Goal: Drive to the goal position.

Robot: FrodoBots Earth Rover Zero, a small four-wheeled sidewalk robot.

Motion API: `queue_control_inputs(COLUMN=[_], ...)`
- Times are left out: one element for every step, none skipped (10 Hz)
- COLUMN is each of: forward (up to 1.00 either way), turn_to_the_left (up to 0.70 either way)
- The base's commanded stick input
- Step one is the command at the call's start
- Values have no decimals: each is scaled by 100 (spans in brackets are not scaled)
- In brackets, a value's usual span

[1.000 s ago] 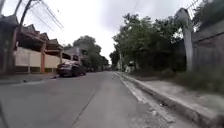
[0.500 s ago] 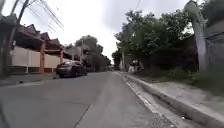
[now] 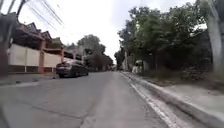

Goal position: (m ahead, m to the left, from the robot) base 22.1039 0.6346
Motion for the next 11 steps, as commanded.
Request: queue_control_inputs(forward=[100,100,100,100,100,100,100,100,100,100,100], turn_to_the_left=[-40,-40,-40,-25,0,0,0,-6,-35,-36,-17])
